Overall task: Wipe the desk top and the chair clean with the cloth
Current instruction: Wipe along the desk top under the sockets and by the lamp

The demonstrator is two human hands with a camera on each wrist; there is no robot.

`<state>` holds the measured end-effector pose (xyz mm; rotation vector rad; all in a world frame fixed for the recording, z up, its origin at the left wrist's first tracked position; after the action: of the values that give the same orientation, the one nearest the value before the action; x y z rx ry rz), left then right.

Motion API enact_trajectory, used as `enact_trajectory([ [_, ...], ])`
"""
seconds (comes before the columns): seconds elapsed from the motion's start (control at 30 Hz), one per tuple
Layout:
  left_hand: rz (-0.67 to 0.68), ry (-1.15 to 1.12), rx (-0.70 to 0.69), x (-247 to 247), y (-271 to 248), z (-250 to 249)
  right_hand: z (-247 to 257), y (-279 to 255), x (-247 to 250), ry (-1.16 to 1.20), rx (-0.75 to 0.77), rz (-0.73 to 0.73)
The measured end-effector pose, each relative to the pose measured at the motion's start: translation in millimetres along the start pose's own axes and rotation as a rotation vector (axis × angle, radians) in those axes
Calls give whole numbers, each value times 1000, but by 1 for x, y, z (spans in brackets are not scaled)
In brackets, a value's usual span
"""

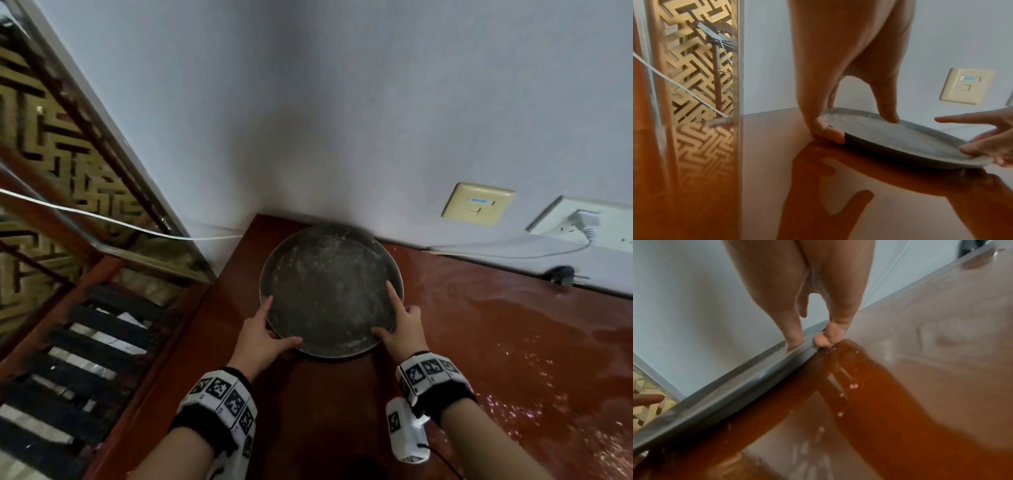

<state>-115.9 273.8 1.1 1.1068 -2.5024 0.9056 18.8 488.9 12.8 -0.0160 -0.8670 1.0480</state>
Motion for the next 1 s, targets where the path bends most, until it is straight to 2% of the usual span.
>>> enact_trajectory([
  [0.1,3,32,2,3,-5,2,0,-8,3,-91,5,-33],
  [0.2,-21,36,-29,7,-19,2,-6,-39,4,-154,101,-80],
  [0.27,-46,51,-48,9,-34,3,-15,-73,-4,-166,182,-20],
  [0.33,-39,88,-56,8,-52,8,-27,-110,-19,-179,200,82],
  [0.47,35,151,-80,-5,-91,19,-47,-171,-44,-215,179,145],
  [0.6,183,254,-129,-21,-124,34,-62,-212,-69,-363,153,218],
  [0.67,222,277,-138,-21,-138,42,-68,-220,-79,-427,101,175],
  [0.73,248,328,-145,-13,-153,52,-71,-219,-89,-441,122,62],
  [0.83,246,408,-152,9,-171,72,-45,-209,-102,-303,59,-17],
  [0.9,208,413,-133,29,-180,88,-21,-195,-118,-317,11,-15],
  [1.0,136,412,-90,63,-191,111,30,-173,-155,-323,67,33],
])
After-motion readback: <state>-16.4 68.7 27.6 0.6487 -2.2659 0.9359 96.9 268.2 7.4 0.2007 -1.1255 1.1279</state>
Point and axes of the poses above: each hand's wrist, its own y-axis towards the middle knuckle, its own x-axis out of the back of the hand, z = x × y, the point moved 1 cm from there along y, towards the middle knuckle, and after that the axes turned 7 degrees about z, right-handed, at the moved point
